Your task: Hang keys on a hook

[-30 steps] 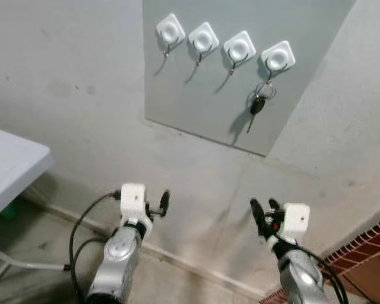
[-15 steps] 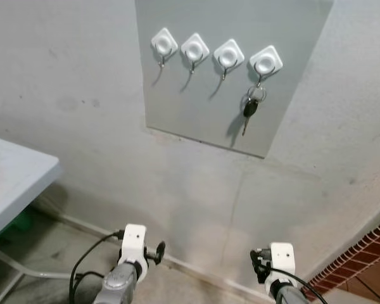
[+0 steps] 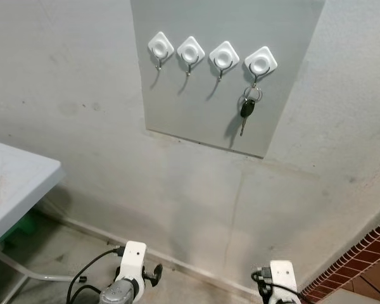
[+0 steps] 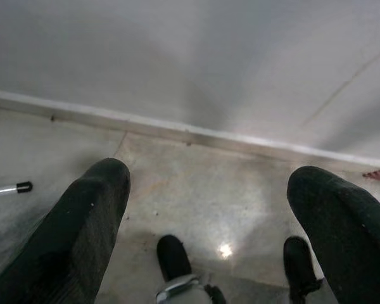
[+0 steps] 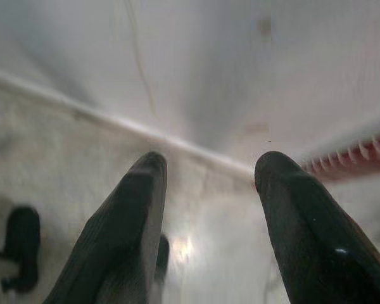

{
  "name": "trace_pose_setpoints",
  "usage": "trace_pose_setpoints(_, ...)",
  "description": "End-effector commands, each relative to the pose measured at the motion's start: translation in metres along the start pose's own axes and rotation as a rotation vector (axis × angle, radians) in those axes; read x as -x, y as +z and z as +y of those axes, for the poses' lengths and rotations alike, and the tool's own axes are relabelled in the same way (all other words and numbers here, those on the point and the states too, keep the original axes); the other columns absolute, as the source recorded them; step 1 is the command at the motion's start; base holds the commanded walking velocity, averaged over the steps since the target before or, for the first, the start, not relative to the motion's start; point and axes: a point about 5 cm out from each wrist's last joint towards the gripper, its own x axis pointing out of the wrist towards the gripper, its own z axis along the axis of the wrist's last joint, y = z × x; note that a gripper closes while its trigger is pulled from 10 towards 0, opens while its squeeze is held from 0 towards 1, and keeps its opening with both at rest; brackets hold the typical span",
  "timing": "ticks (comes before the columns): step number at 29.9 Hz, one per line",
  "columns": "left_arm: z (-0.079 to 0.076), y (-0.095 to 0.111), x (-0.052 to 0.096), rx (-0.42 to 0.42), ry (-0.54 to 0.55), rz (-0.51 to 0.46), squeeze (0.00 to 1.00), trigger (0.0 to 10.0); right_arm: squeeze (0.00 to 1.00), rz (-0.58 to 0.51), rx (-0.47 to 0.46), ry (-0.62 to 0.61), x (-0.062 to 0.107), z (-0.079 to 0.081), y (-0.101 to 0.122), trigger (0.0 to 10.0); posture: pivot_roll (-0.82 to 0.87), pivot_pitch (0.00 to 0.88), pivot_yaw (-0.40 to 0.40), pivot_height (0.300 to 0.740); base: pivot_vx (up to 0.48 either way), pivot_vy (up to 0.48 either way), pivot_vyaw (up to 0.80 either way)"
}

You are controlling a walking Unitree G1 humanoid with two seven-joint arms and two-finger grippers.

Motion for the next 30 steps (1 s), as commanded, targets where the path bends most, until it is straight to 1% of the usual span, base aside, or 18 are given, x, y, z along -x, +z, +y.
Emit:
trace_pose_setpoints(1,0.006,-0.010,0.004,-0.001,0.023,0.029,0.00,10.0,0.00,0.056,0.000,0.000,0.003,-0.001,-0.012,10.0,-0.03,0.000,0.004,0.740,0.000,0.000,0.00)
trace_pose_setpoints(2,0.006,-0.010,0.004,-0.001,0.023,0.029,0.00,10.0,0.00,0.056,0.000,0.000,0.003,-0.001,-0.012,10.0,-0.03,0.000,0.004,0.740,0.000,0.000,0.00)
trace_pose_setpoints(3,0.010,-0.014,0.005,0.006,0.035,0.038,0.00,10.0,0.00,0.082,0.001,-0.004,0.005,0.000,-0.017,10.0,-0.05,0.000,0.010,0.740,0.000,0.000,0.00)
trace_pose_setpoints(7,0.022,-0.030,0.013,-0.004,0.072,0.092,0.00,10.0,0.00,0.107,-0.052,-0.020,0.008,0.002,-0.025,10.0,-0.05,0.000,0.013,0.740,0.000,0.000,0.00)
trace_pose_setpoints(9,0.031,-0.036,0.017,0.015,0.112,0.114,0.00,10.0,0.00,0.112,-0.065,-0.014,0.009,0.004,-0.028,10.0,-0.05,0.000,0.021,0.740,0.000,0.000,0.00)
trace_pose_setpoints(11,0.033,-0.037,0.018,0.019,0.122,0.118,0.00,10.0,0.00,0.114,-0.063,-0.011,0.010,0.005,-0.029,10.0,-0.06,0.000,0.022,0.740,0.000,0.000,0.00)
trace_pose_setpoints(13,0.036,-0.037,0.019,0.043,0.141,0.116,0.00,10.0,0.00,0.124,-0.065,-0.016,0.010,0.006,-0.030,10.0,-0.06,0.000,0.025,0.740,0.000,0.000,0.00)
trace_pose_setpoints(14,0.037,-0.035,0.018,0.055,0.146,0.110,0.00,10.0,0.00,0.128,-0.067,-0.019,0.010,0.005,-0.031,10.0,-0.06,0.000,0.025,0.740,0.000,0.000,0.00)
trace_pose_setpoints(19,0.038,-0.033,0.018,0.059,0.147,0.103,0.00,10.0,0.00,0.125,-0.072,-0.009,0.010,0.007,-0.030,10.0,-0.06,0.000,0.029,0.740,0.000,0.000,0.00)
trace_pose_setpoints(21,0.038,-0.037,0.020,0.041,0.130,0.105,0.00,10.0,0.00,0.123,-0.041,-0.003,0.009,0.008,-0.028,10.0,-0.07,0.000,0.033,0.740,0.000,0.000,0.00)
trace_pose_setpoints(23,0.037,-0.037,0.020,0.032,0.125,0.108,0.00,10.0,0.00,0.122,-0.033,-0.001,0.008,0.008,-0.027,10.0,-0.06,0.000,0.031,0.740,0.000,0.000,0.00)
trace_pose_setpoints(25,0.035,-0.037,0.019,0.027,0.119,0.107,0.00,10.0,0.00,0.123,-0.042,0.002,0.008,0.008,-0.027,10.0,-0.06,0.000,0.031,0.740,0.000,0.000,0.48)
trace_pose_setpoints(30,0.033,-0.037,0.019,0.022,0.108,0.104,0.00,10.0,0.00,0.131,-0.024,0.014,0.009,0.009,-0.028,10.0,-0.05,0.000,0.016,0.740,0.000,0.000,0.80)
